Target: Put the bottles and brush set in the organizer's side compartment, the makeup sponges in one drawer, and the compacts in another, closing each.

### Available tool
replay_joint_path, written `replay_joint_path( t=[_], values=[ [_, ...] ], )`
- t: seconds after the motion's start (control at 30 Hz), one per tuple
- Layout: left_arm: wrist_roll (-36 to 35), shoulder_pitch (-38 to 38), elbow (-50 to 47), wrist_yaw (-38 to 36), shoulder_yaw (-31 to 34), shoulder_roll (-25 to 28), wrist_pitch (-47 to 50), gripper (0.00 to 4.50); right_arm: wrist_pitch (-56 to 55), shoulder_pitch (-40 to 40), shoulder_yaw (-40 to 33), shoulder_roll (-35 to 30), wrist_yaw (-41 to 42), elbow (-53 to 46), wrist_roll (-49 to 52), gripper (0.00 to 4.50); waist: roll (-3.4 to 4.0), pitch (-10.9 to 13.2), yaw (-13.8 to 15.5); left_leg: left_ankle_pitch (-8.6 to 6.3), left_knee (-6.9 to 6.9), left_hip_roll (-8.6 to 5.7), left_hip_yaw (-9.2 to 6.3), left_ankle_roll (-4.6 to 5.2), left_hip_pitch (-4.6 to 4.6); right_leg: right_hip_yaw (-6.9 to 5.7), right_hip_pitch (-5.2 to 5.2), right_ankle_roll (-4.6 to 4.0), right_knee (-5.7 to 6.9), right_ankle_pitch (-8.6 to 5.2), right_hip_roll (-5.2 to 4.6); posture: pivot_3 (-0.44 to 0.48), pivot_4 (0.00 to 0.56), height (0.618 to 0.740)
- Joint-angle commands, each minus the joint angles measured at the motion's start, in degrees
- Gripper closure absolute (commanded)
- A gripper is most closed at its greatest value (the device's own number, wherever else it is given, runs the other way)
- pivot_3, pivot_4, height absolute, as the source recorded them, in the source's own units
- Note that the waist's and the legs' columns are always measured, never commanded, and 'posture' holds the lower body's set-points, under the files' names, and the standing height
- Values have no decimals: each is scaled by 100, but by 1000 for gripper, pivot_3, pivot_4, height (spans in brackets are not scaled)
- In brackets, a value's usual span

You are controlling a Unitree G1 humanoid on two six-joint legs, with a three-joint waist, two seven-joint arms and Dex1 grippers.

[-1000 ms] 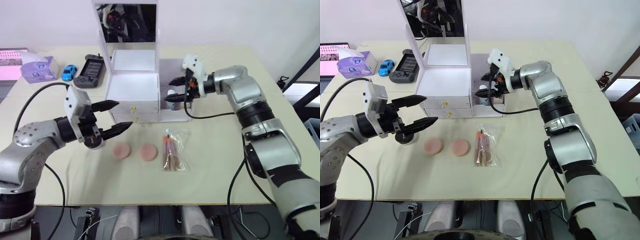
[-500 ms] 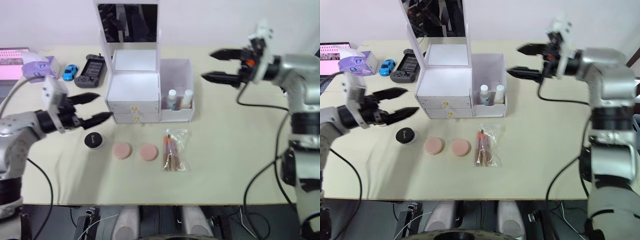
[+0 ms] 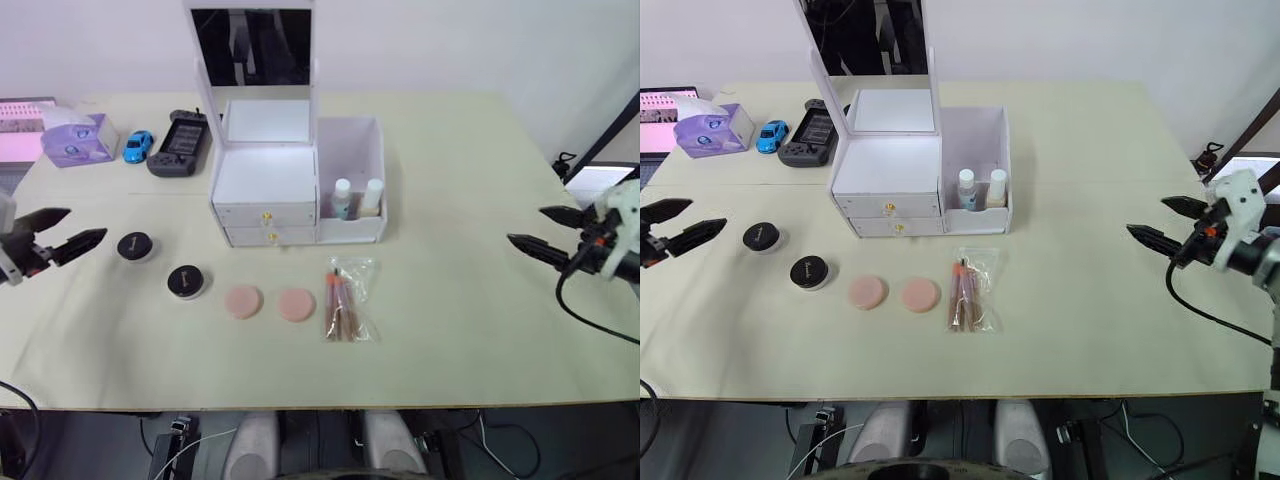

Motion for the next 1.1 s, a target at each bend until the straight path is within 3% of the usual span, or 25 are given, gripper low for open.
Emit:
replay_joint_path(
  t=[0.03, 0.2, 0.33, 0.47, 0.57, 0.7, 0.8, 0.9, 1.1],
  values=[
    [-51, -316, -182, -86, 70, 107, 2, 0, -18, -15, -182, -98, -147, -264, 139, 38, -2, -1, 4, 0, 1, 3, -1, 0, 2, -1, 1, 0, 0, 0, 1, 0, 150, 740],
    [-182, -334, -741, -410, -74, 56, 447, 0, 341, 51, -98, -132, -213, -718, 313, 38, 1, -2, 12, 0, -5, 4, 0, 0, 6, -2, 3, -2, 3, 1, 2, 0, 150, 740],
    [-742, -45, -2219, -887, -307, 38, 1614, 0, 1200, -35, 40, -224, -215, -1629, 756, 38, 1, -1, 1, 0, -11, 4, 1, 0, -2, -1, -2, -12, -1, 8, 2, 0, 150, 740],
    [-1204, 119, -3512, -858, -536, -78, 2534, 0, 2523, -229, 282, -538, -384, -2484, 1249, 38, 3, 1, 11, 0, -7, 4, 0, -1, -2, 0, -1, -12, -1, 7, 1, 0, 150, 740],
    [-1839, 210, -4579, -880, -773, -128, 3432, 820, 2934, -336, 443, -549, -546, -3415, 1635, 0, -1, 1, 15, 0, -4, 6, -3, -1, -1, 0, -1, -6, -1, 2, 2, 0, 150, 740],
    [-2467, 342, -5863, -837, -1351, -136, 4392, 2862, 3704, -254, 531, -320, -877, -4424, 2456, 0, -4, 3, 17, -1, -8, 6, -4, -1, -3, -1, 0, 9, -7, -7, 2, 0, 150, 740],
    [-2364, 210, -6256, -561, -1803, -374, 4463, 4409, 4389, -213, 577, -33, -1669, -4785, 2728, 0, -5, 3, 33, -1, -7, 5, -5, -1, -5, 0, 2, 8, -11, -7, 2, 0, 150, 740],
    [-2082, 5, -6487, -99, -2350, -880, 4373, 4469, 5407, -364, 668, 330, -2295, -4799, 3242, 0, -8, 3, 52, -1, 7, 2, -9, -1, -5, -1, 7, 7, -9, -6, 2, 0, 150, 740],
    [-1258, -66, -6644, 671, -3275, -1633, 4041, 4469, 7212, -859, 445, 1680, -3711, -4282, 4215, 0, -20, -1, 29, 0, 10, 3, -12, 0, -1, 0, 11, -25, -6, 14, 8, 0, 150, 740]
  ],
)
